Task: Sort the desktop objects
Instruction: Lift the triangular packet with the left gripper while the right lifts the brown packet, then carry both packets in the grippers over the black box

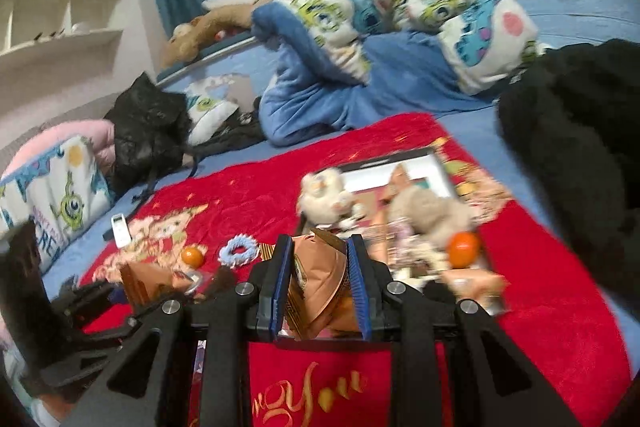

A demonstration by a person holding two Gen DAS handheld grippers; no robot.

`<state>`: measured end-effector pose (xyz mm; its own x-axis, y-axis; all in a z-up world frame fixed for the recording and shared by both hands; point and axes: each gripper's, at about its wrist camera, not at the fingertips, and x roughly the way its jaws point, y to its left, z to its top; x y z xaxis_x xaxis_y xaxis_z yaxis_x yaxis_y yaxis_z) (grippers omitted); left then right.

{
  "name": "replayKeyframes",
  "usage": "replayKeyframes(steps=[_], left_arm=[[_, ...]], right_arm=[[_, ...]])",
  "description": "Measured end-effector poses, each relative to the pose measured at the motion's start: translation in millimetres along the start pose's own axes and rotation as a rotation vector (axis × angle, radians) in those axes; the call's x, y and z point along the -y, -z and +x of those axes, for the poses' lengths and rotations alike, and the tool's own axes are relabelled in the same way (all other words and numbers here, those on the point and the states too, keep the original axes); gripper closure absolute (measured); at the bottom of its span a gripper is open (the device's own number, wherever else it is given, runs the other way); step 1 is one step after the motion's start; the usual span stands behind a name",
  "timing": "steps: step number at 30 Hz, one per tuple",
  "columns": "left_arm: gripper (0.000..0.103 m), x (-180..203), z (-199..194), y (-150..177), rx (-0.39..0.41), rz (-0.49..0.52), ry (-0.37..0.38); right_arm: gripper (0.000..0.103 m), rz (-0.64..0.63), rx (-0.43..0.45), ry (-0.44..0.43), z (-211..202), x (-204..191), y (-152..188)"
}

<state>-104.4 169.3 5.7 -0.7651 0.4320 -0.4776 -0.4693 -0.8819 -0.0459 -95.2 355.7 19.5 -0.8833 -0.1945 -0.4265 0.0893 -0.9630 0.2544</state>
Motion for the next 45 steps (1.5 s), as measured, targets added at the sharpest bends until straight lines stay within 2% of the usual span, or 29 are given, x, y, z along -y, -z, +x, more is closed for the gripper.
replayKeyframes(steps=[5,9,13,17,20,23,25,27,29,31,34,38,43,45], left_arm=[[0.058,37.3,-6.6,-21.6,0.031,-0.024,0.051],[0.058,60.0,-1.8,-52.9,0.063,-0.042,0.047],[0.058,64.4,14.7,-91.8,0.090,-0.074,0.026],[0.058,47.5,39.4,-111.6,0.108,-0.144,0.005],[0.058,40.0,66.9,-107.4,0.099,-0.105,-0.063],[0.058,32.1,92.6,-100.1,0.077,-0.069,-0.116],[0.058,20.3,110.3,-94.4,0.042,-0.114,-0.088],[0.058,12.7,127.1,-89.6,0.006,-0.153,-0.043],[0.058,16.2,136.3,-83.6,-0.004,-0.129,-0.073],[0.058,26.9,144.2,-78.2,-0.011,-0.077,-0.118],[0.058,39.2,150.6,-72.1,-0.011,-0.036,-0.107],[0.058,52.4,156.4,-63.3,-0.012,0.024,-0.142],[0.058,58.6,159.5,-56.5,-0.034,0.008,-0.096],[0.058,66.8,162.3,-53.1,-0.034,0.048,-0.114]], right_arm=[[0.076,0.008,0.048,0.011,-47.1,9.3,-31.4],[0.076,-0.056,0.082,0.038,-64.3,5.9,-56.9],[0.076,-0.117,0.110,0.040,-57.1,5.9,-78.9],[0.076,-0.117,0.166,-0.033,-38.3,14.6,-91.6],[0.075,-0.110,0.187,-0.072,-13.1,24.2,-95.8],[0.075,-0.119,0.202,-0.058,18.2,32.1,-95.0],[0.075,-0.081,0.224,-0.086,30.9,44.3,-83.2],[0.075,-0.054,0.194,-0.096,44.4,56.2,-67.6],[0.075,-0.089,0.151,-0.069,54.1,59.2,-56.4],[0.075,-0.108,0.144,-0.053,57.4,63.9,-46.5],[0.075,-0.084,0.127,-0.058,61.5,74.7,-40.2],[0.075,-0.072,0.088,-0.065,70.4,85.1,-28.6],[0.075,-0.064,0.020,-0.052,85.0,86.5,-18.4],[0.075,-0.065,-0.003,-0.040,90.3,85.8,-15.0]])
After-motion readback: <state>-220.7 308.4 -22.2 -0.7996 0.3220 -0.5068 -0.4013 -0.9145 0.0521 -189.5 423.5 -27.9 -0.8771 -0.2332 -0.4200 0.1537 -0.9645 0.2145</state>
